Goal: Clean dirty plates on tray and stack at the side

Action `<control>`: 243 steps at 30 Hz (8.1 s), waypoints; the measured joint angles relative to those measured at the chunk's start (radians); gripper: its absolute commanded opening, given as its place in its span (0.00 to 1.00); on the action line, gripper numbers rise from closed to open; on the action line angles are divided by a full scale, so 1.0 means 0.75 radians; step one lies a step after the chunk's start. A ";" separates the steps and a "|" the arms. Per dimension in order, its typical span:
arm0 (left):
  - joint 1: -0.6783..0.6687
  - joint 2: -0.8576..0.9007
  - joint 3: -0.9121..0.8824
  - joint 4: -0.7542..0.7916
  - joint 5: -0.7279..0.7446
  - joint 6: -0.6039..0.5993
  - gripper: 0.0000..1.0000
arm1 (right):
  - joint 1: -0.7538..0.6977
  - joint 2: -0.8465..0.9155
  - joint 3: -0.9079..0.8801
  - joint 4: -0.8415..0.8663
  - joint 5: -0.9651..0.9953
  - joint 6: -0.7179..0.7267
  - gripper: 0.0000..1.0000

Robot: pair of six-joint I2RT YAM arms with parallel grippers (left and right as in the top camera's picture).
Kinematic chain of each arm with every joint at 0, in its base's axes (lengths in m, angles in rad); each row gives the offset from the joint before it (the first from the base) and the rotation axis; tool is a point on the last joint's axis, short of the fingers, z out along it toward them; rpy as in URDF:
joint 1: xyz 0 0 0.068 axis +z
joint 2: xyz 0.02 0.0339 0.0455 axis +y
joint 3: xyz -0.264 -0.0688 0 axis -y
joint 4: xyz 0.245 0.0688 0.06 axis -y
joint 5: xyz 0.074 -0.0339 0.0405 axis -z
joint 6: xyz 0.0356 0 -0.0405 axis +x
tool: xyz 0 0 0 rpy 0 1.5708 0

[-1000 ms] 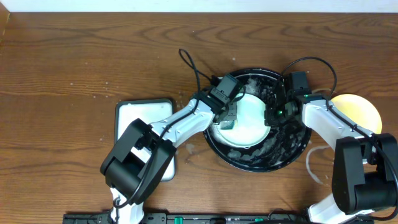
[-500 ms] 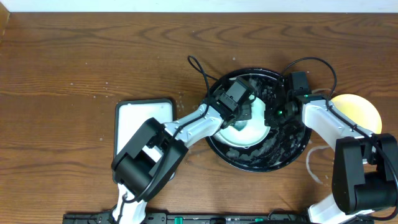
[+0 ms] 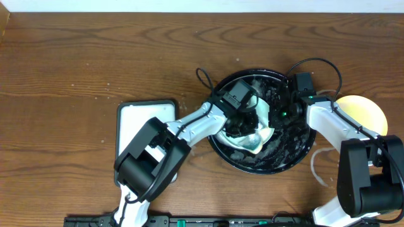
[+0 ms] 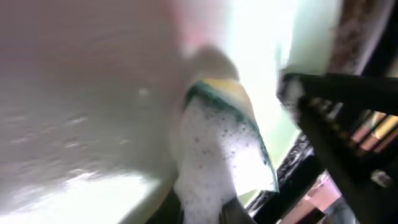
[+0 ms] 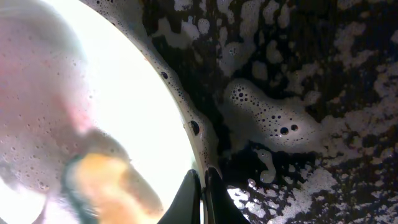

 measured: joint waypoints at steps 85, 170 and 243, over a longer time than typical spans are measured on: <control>0.670 -0.863 -0.180 -0.793 -0.810 0.483 0.13 | 0.001 0.001 -0.006 0.014 -0.028 0.024 0.01; 0.689 -1.176 -0.428 -0.693 -0.840 0.536 0.82 | -0.267 -0.032 -0.036 0.069 0.054 -0.187 0.01; 0.689 -1.176 -0.428 -0.693 -0.840 0.536 0.82 | 1.013 -0.775 -0.033 0.019 1.773 -0.805 0.01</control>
